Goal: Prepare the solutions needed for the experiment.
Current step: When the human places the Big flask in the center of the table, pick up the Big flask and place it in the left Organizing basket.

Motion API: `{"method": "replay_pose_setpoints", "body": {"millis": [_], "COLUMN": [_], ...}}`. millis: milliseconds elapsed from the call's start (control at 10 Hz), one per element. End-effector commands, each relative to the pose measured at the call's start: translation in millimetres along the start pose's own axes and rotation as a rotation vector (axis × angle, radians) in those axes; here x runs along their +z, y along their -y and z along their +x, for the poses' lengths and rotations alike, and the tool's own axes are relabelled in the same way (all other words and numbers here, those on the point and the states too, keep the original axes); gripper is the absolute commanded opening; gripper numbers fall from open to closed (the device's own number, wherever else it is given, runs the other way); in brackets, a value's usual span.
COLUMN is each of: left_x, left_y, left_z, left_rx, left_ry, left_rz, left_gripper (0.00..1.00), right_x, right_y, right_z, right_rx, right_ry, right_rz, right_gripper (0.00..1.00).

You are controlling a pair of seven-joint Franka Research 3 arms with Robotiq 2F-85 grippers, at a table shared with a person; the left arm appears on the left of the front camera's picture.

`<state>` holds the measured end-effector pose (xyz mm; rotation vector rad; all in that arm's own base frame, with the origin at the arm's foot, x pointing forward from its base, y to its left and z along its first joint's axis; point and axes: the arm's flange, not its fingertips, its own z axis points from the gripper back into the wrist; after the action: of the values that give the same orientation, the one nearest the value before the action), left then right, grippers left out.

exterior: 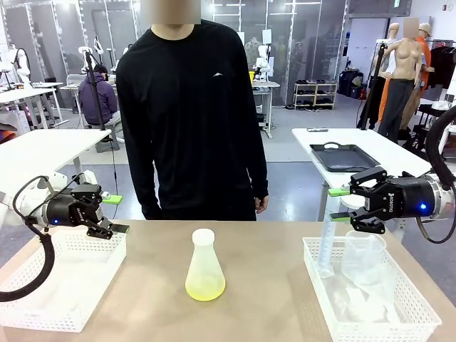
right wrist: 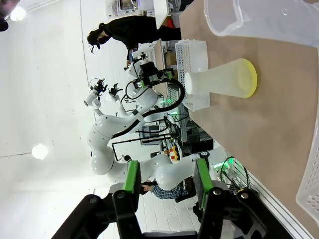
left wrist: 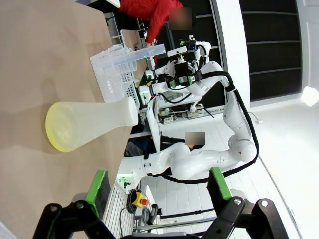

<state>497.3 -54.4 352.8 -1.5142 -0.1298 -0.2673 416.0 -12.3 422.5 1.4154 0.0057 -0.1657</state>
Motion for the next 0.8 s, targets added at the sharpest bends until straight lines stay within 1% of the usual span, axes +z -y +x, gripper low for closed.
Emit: {"method": "replay_pose_setpoints", "body": {"millis": [0, 100, 200, 300, 400, 500, 600, 700], "left_x": [-0.3, 0.0, -0.4, -3.6, -6.3, -14.6, -25.2, -34.8], "left_y": [1.5, 0.0, 5.0, 11.5, 17.2, 27.8, 43.3, 55.2], "left_z": [0.5, 0.0, 2.2, 0.9, 2.9, -1.3, -5.4, -5.1], "left_rx": [-0.001, 0.0, -0.052, -0.211, -0.403, -0.598, -0.78, -0.919], "left_ry": [-0.001, 0.0, 0.001, -0.072, -0.134, -0.116, -0.129, -0.128], "left_rz": [0.002, 0.0, 0.016, 0.037, 0.015, 0.045, 0.122, 0.167], "left_gripper": [1.0, 1.0, 1.0, 1.0, 1.0, 1.0, 1.0, 1.0], "right_x": [0.1, 0.1, 0.1, 0.1, 0.1, 0.1, 0.1, 0.1], "right_y": [-1.8, -1.8, -1.8, -1.8, -1.8, -1.8, -1.8, -1.8], "right_z": [0.0, 0.0, 0.0, 0.0, 0.0, 0.0, 0.0, 0.0], "right_rx": [0.008, 0.008, 0.008, 0.008, 0.008, 0.008, 0.008, 0.008], "right_ry": [0.011, 0.011, 0.011, 0.011, 0.011, 0.011, 0.011, 0.011], "right_rz": [-0.003, -0.003, -0.003, -0.003, -0.003, -0.003, -0.003, -0.003], "right_gripper": [0.56, 0.56, 0.56, 0.56, 0.56, 0.56, 0.56, 0.56]}}
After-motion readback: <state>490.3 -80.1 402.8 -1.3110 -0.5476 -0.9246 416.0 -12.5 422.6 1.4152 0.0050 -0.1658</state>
